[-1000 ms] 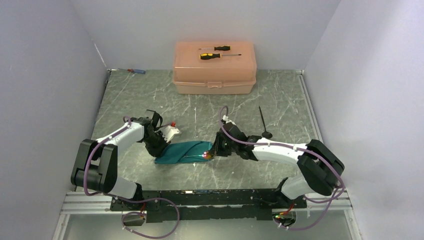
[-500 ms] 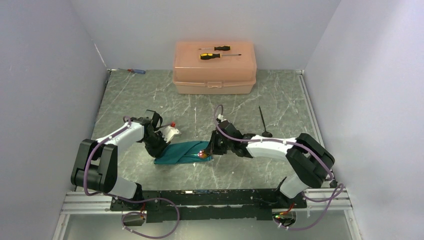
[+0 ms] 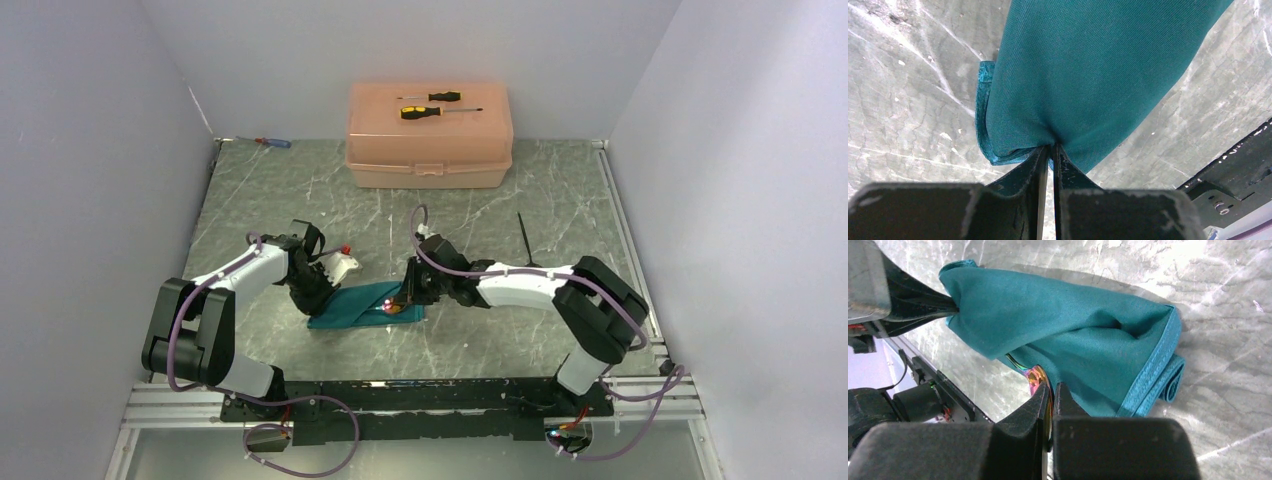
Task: Fold the napkin into a case and place the utensils inside
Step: Insert the spoon into the folded napkin, then pick up the spoon from the center of the board.
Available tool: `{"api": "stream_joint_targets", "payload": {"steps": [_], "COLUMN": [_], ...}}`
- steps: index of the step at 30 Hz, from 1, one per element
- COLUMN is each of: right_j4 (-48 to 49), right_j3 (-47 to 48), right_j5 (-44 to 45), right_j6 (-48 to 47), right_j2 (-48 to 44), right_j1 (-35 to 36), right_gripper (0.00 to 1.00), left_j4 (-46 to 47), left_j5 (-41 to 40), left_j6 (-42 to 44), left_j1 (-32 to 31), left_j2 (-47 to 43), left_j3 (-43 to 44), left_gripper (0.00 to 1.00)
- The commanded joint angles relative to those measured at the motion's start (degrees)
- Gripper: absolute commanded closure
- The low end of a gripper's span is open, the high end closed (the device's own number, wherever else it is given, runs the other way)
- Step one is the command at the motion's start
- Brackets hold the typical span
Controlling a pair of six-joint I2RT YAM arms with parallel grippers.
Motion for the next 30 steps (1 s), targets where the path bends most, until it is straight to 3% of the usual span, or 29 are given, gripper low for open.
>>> {"api": "stream_joint_targets", "payload": {"steps": [1, 4, 8, 11, 16, 22, 26, 30], "right_j4": [0.6, -0.14, -2.29, -5.63, -11.53, -21.17, -28.86, -35.57], "right_j3": [3.34, 4.53, 5.97, 6.09, 7.21, 6.1, 3.4, 0.7], "right_j5": [-0.48, 0.2, 1.99, 4.67, 7.23, 12.47, 17.02, 25.29], "right_j6": [-1.26, -2.69, -4.83, -6.24, -9.29, -9.46, -6.31, -1.86], "right_j2": [2.78, 4.56, 5.59, 3.11, -2.94, -10.34, -16.11, -21.17], "right_j1": [0.17, 0.01, -0.73, -1.0, -2.43, -6.58, -13.81, -20.96], "right_gripper": [0.99, 0.91, 0.69, 0.52, 0.36, 0.17, 0.09, 0.08], "left_j4": [-0.6, -0.62, -0.73, -0.56, -1.1, -4.51, -7.81, -9.78], "left_j5": [1.02, 0.86, 1.06, 1.12, 2.1, 4.35, 6.44, 7.85], "left_j6": [1.1, 1.36, 1.53, 1.35, 1.08, 1.2, 2.21, 1.67], "left_j1": [0.13, 0.13, 0.22, 0.18, 0.37, 1.31, 1.99, 2.65], "left_j2": [-0.45, -0.7, -0.62, -0.6, -0.72, -1.82, -3.09, -3.93], "left_j3": [0.63, 0.49, 0.37, 0.27, 0.34, 1.94, 4.12, 6.85], "left_gripper": [0.86, 0.85, 0.85, 0.84, 0.83, 0.69, 0.43, 0.39]}}
